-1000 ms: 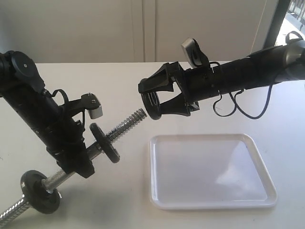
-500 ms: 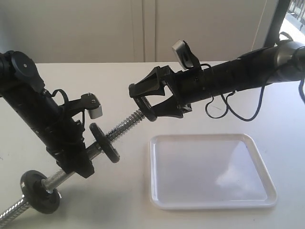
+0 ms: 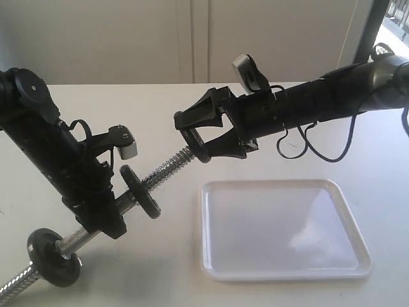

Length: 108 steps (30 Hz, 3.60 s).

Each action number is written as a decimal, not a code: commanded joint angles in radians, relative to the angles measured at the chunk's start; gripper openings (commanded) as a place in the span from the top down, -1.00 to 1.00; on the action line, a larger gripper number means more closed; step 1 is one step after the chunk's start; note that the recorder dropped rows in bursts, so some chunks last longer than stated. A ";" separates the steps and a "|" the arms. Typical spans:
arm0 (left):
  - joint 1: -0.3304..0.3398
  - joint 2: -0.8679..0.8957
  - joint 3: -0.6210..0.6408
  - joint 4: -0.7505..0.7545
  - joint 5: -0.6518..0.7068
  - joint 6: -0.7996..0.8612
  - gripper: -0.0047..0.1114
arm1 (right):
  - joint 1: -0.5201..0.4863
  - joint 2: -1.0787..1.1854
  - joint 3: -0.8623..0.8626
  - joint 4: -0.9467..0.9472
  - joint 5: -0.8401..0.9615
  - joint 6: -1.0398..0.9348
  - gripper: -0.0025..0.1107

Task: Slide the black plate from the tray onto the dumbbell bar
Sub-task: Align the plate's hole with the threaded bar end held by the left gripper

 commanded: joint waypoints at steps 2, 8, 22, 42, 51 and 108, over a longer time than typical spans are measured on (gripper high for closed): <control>0.000 -0.041 -0.022 -0.122 0.067 0.000 0.92 | -0.031 -0.017 -0.047 0.039 0.049 0.036 0.96; 0.000 -0.041 -0.022 -0.120 0.067 0.000 0.92 | -0.032 -0.017 -0.055 -0.034 0.049 0.074 0.96; 0.000 -0.041 -0.022 -0.120 0.067 0.000 0.92 | -0.029 -0.017 -0.053 -0.086 0.049 0.149 0.96; 0.000 -0.041 -0.022 -0.120 0.067 0.000 0.92 | 0.031 -0.030 -0.053 -0.076 0.049 0.158 0.96; 0.000 -0.041 -0.022 -0.120 0.067 0.000 0.92 | 0.031 -0.060 -0.053 -0.086 0.049 0.158 0.96; 0.000 -0.041 -0.022 -0.203 0.063 0.018 0.92 | 0.133 -0.054 -0.052 -0.121 0.049 0.167 0.96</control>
